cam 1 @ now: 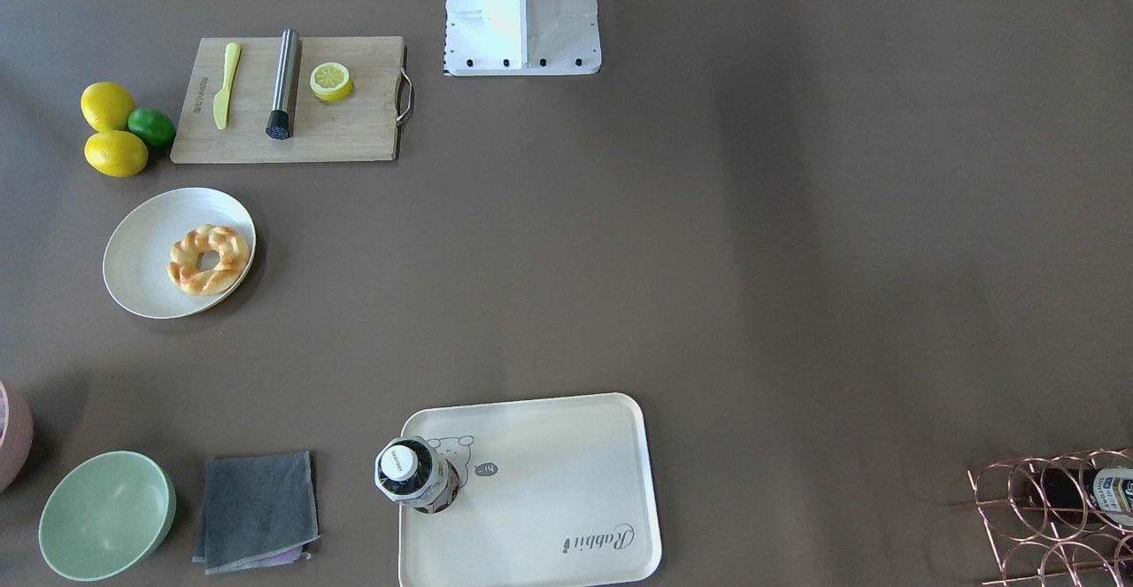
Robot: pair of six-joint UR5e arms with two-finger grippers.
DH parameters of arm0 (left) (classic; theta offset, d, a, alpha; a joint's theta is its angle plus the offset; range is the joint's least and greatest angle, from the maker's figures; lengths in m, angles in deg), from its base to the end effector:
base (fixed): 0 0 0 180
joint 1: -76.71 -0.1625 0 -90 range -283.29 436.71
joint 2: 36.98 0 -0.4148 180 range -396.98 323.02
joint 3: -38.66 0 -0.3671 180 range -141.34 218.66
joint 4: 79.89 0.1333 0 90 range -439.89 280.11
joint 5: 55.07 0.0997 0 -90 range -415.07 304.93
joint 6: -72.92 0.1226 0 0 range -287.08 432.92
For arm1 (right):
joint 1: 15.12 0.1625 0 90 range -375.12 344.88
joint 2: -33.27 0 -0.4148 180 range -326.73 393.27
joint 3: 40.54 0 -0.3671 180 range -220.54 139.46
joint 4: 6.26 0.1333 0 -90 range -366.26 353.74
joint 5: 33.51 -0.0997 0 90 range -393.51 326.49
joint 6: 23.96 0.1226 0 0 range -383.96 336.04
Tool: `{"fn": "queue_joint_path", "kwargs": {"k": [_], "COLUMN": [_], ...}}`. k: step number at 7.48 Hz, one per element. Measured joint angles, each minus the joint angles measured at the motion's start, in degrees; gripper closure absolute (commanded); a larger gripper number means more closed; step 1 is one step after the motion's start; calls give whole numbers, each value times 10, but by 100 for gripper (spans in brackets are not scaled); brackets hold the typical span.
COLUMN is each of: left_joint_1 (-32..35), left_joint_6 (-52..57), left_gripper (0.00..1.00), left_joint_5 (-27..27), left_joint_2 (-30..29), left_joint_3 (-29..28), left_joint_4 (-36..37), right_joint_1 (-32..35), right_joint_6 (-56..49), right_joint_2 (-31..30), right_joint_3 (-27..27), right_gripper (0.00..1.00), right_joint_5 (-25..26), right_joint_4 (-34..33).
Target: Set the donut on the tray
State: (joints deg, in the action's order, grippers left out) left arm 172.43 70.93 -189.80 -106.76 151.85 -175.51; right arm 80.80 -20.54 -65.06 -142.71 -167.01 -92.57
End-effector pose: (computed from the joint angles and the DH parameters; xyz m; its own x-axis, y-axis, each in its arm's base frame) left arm -0.0802 -0.3285 0.6039 0.7135 -0.0004 -0.7006 0.1234 0.9844 0.1251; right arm 0.0916 -0.4094 0.6234 0.7234 0.0439 0.6890 -0.1457 0.9852 0.0901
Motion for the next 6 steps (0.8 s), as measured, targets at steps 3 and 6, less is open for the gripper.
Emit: {"fn": "queue_joint_path", "kwargs": {"k": [3,6], "left_joint_1": [-3,-4], "left_joint_6": [0,0], "left_gripper": [2,2], "left_joint_5": [-1,-3], "left_joint_2": [-1,0], "left_joint_3": [0,6], "left_joint_4": [2,3], "right_joint_1": [0,0], "right_joint_6": [-1,0], "right_joint_2": [-2,-3], "right_joint_3": [0,-1], "right_gripper": [0,0], "right_joint_5": [-6,-11], "right_joint_4": [0,0]}}
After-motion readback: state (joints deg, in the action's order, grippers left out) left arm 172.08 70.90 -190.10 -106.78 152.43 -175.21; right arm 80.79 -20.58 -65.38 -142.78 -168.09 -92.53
